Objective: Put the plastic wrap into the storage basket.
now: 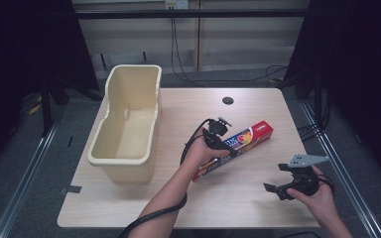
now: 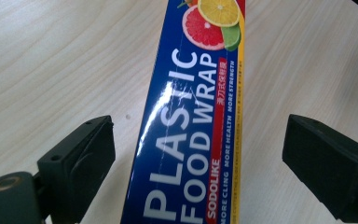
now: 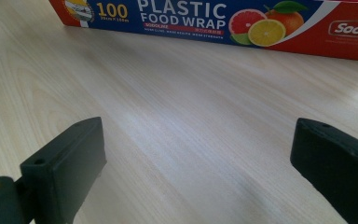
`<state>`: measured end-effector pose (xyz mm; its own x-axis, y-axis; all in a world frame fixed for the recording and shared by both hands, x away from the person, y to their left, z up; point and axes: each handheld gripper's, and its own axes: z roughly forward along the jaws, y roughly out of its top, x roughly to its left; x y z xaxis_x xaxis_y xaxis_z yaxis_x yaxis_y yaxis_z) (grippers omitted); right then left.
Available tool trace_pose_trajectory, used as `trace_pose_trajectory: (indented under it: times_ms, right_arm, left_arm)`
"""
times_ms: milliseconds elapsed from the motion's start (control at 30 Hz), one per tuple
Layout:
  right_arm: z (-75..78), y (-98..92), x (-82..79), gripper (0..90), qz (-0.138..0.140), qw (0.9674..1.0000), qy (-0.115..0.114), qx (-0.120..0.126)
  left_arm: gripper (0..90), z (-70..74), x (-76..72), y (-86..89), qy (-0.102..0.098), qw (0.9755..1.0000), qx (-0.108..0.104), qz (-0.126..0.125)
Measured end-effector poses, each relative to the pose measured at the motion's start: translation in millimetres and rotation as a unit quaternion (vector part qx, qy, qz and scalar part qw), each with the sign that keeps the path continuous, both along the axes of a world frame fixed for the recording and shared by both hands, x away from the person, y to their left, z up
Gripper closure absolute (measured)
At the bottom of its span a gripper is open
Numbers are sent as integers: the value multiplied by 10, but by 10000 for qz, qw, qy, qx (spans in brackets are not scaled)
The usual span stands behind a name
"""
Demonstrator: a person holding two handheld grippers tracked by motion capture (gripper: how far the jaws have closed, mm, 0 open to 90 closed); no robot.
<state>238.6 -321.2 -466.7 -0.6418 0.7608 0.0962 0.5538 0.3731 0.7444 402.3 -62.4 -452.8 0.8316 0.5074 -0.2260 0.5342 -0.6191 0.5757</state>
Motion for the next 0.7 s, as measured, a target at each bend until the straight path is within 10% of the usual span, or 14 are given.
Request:
trace_pose_trajectory:
  times_ms: [700]
  right_arm:
    - [17, -34, -2, 32, -41, 9999, -10, 121]
  left_arm:
    - [184, -33, 60, -235, -13, 9995, 300, -100]
